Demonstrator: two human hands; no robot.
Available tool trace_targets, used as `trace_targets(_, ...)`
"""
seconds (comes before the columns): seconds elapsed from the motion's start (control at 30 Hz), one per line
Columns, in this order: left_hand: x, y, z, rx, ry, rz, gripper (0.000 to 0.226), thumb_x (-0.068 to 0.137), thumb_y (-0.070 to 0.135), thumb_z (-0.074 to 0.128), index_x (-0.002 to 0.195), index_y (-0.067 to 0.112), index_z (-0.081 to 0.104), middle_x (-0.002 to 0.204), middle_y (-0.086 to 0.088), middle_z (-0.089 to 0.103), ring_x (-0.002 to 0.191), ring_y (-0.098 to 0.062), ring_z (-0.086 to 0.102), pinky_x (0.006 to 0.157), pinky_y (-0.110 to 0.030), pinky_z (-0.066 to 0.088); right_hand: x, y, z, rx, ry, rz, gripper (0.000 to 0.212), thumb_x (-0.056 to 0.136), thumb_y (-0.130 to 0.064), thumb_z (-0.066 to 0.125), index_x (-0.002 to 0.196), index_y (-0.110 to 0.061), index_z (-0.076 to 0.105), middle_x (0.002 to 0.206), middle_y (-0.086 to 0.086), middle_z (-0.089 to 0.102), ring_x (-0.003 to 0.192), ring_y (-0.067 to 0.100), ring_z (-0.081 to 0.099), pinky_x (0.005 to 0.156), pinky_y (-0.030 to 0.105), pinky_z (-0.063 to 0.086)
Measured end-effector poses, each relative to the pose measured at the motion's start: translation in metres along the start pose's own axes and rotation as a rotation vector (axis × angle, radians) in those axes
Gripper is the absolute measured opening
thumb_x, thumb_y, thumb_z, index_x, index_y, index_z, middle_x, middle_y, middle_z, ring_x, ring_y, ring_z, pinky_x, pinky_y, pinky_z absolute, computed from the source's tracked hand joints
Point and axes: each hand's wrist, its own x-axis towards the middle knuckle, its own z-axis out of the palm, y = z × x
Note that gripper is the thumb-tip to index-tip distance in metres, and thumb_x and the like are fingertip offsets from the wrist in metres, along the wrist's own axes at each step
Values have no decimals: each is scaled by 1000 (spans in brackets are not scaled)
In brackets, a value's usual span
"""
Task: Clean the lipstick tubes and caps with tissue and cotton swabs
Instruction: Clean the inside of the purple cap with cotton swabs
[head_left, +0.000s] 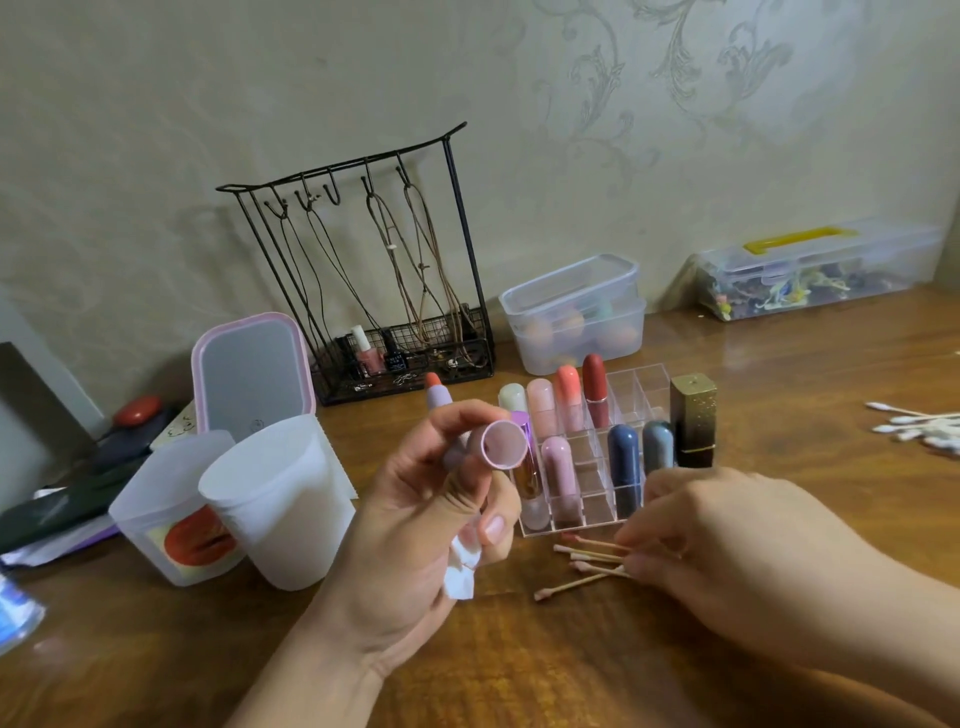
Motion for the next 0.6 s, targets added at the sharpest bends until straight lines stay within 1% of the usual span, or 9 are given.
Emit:
trace_targets(0.17,-1,0,-3,26,9,-10,35,67,22,85,97,15,69,86,-12,49,51,-10,47,48,-21,38,2,4,2,-37,-62,1,31,92,-57,52,121,-49,59,95,-24,47,83,0,43,67,18,38)
trace_targets(0.27,-1,0,-3,27,4,-26,36,65,22,87,96,15,69,87,-15,52,51,-10,48,48,-20,39,3,6,6,-19,-72,4,33,90,-58,55,122,-48,59,100,-25,51,87,0,48,74,21,44)
trace_targets(0.37,-2,-1,-1,17,1,-52,36,65,21,87,95,14,68,86,-14,56,51,-11,49,48,-20,39,1,6,4,-50,-9,-15,36,90,-60,54,122,-46,59,93,-24,46,81,0,45,65,17,36)
trace_targets(0.43,-2,-2,2,29,3,-67,37,64,22,87,94,14,68,83,-14,54,50,-11,49,47,-21,38,-2,4,-5,-84,73,-21,36,89,-63,50,120,-47,59,86,-23,45,77,1,44,61,18,34)
trace_targets(0.5,-3,-4,6,58,-5,-80,36,64,23,87,94,14,69,81,-13,54,50,-11,49,48,-22,36,-7,4,-20,-44,215,-48,31,85,-64,50,106,-47,66,73,-22,52,66,1,50,57,20,39)
trace_targets(0.57,-4,-6,9,108,-2,-91,38,62,26,89,94,15,70,77,-9,58,50,-11,49,48,-22,36,-15,9,-41,106,446,-86,18,82,-55,61,85,-41,73,58,-19,57,52,3,53,49,23,44)
trace_targets(0.6,-6,-8,11,137,14,-96,40,60,29,90,93,16,70,75,-7,60,49,-11,49,48,-23,35,-20,14,-52,214,584,-107,14,83,-50,67,78,-39,73,55,-17,59,48,5,53,46,21,44)
